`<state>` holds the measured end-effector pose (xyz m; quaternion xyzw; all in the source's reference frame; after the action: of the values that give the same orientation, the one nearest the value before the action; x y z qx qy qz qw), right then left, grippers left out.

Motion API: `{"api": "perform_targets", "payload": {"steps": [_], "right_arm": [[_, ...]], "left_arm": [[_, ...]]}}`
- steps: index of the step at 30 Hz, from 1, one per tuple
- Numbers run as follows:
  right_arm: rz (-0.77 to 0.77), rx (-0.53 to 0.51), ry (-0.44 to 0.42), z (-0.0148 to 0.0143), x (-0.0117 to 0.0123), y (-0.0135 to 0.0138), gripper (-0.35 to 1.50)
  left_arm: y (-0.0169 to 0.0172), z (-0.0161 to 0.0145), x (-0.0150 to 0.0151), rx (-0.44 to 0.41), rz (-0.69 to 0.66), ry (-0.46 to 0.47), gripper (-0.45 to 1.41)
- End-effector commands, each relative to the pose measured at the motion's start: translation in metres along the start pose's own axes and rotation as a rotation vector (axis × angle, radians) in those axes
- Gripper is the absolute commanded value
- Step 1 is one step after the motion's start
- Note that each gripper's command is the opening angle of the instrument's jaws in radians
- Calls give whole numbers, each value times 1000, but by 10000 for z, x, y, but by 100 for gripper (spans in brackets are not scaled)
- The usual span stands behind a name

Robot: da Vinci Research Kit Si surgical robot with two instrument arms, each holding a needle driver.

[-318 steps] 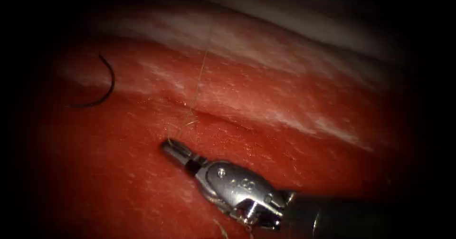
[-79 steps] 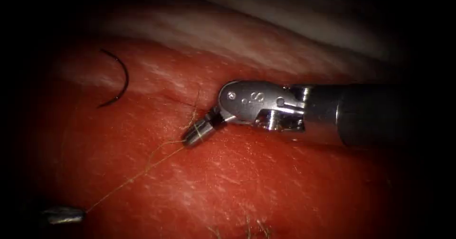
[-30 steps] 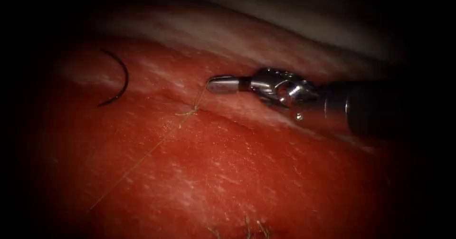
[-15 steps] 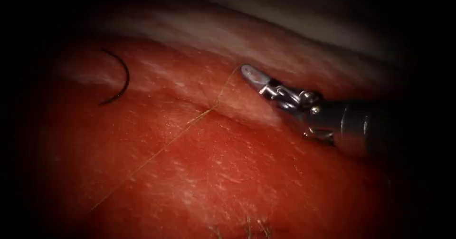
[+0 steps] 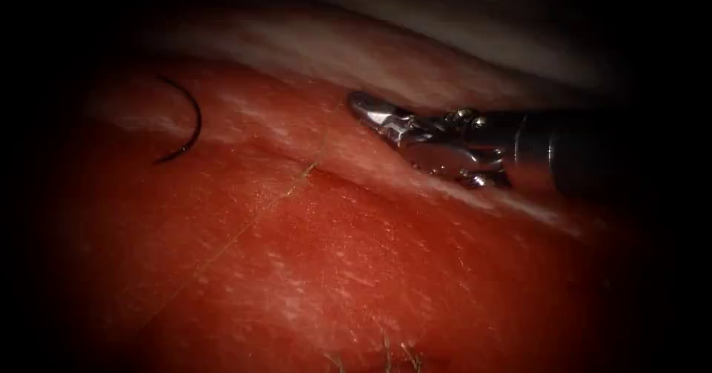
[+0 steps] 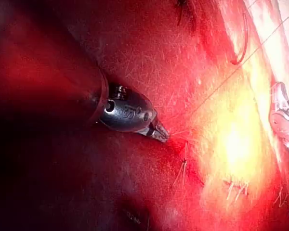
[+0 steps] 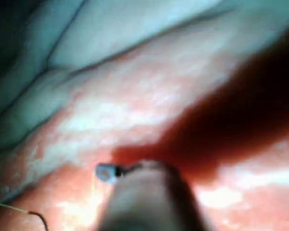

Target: Wound Closure

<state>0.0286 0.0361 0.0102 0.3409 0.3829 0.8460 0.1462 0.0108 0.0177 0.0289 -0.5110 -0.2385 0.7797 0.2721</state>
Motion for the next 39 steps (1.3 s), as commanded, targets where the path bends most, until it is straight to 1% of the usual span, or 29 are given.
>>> {"api": "perform_targets", "payload": {"steps": [1,5,12,16,17,18,19,20,21,22,23,24,25,26,27,30,32,34,36,39], "right_arm": [[1,-1,-2,12,-2,-4,-35],[-34,-38,-5,11,-1,-4,-35],[-85,-64,-16,11,-2,-9,-35],[-85,-67,-22,11,-4,-8,-35],[-84,-58,-30,12,-5,-7,-35],[-110,-25,-66,15,-9,-6,-35],[-167,-2,-85,16,-11,-6,-35],[-265,41,-122,18,-14,-8,-35],[-346,73,-144,19,-16,-9,-6],[-560,121,-165,22,-20,-15,64],[-670,129,-175,23,-21,-18,88],[-769,134,-182,23,-22,-21,103],[-891,133,-192,23,-23,-25,113],[-973,129,-199,24,-23,-27,119],[-1083,101,-220,25,-21,-35,128],[-1201,89,-232,25,-17,-44,130],[-1330,73,-249,24,-15,-55,130],[-1384,51,-273,23,-16,-62,130],[-1453,15,-277,20,-17,-74,131],[-1449,10,-278,18,-16,-87,130]], "left_arm": [[9,7,-7,-2,-3,1,-35],[18,6,-8,0,-8,-5,-35],[32,7,-14,-7,-18,-19,-35],[36,5,-14,-8,-18,-22,-35],[36,4,-13,-8,-18,-22,-35],[36,5,-10,-9,-20,-22,-35],[34,5,-6,-11,-23,-22,-35],[32,5,-1,-12,-27,-22,-35],[31,5,3,-16,-30,-22,-35],[28,5,12,-13,-42,-24,-35],[27,6,16,-13,-40,-24,-35],[26,7,22,-11,-38,-20,-35],[25,8,25,-11,-35,-19,-35],[24,9,28,-11,-32,-19,-35],[23,11,34,-12,-30,-15,-35],[22,13,37,-12,-26,-11,-35],[21,14,37,-12,-26,-11,-35],[21,13,37,-12,-26,-11,-35],[21,13,37,-9,-26,-11,-35],[21,15,39,-9,-28,-11,-35]]}}
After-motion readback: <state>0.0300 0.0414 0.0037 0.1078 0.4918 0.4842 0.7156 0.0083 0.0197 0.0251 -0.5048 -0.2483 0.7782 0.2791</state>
